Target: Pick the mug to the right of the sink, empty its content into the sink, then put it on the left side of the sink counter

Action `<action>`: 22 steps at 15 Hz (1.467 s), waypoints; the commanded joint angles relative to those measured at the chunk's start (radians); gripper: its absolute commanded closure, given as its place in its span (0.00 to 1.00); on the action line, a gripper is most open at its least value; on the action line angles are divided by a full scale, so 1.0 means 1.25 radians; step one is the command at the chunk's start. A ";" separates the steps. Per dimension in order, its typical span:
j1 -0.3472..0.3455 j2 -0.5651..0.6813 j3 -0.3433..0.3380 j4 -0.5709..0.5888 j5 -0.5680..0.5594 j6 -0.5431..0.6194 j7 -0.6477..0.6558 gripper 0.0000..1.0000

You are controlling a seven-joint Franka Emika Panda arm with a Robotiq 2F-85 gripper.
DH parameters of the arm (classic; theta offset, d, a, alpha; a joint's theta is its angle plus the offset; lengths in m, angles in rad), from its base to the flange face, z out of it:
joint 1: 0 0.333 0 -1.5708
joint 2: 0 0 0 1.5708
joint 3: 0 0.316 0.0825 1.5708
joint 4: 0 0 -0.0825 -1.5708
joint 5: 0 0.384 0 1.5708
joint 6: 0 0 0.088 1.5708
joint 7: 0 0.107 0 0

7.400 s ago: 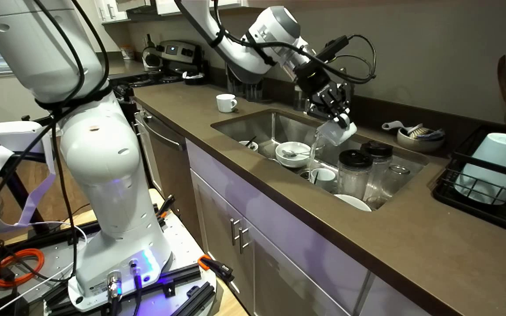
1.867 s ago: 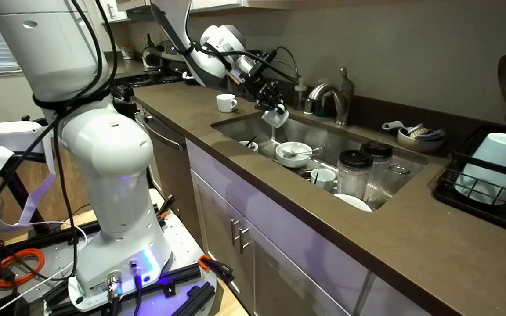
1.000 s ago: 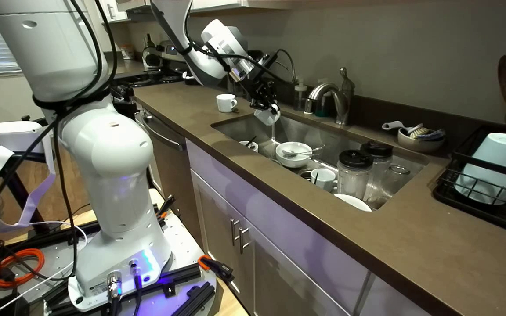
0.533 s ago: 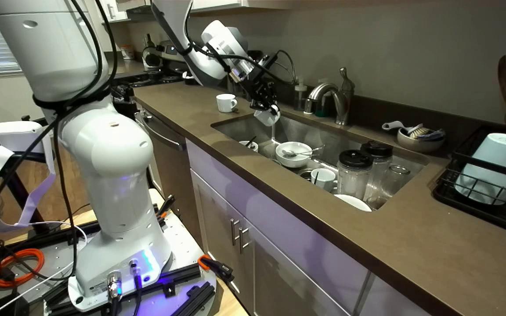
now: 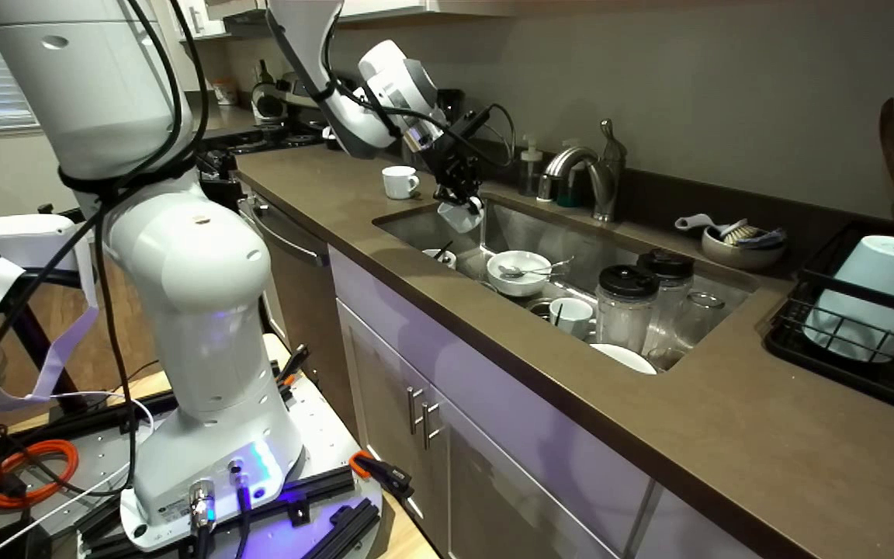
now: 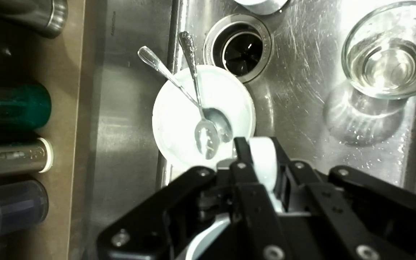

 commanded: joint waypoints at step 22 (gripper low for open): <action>0.058 0.158 0.075 0.244 0.352 -0.055 -0.324 0.96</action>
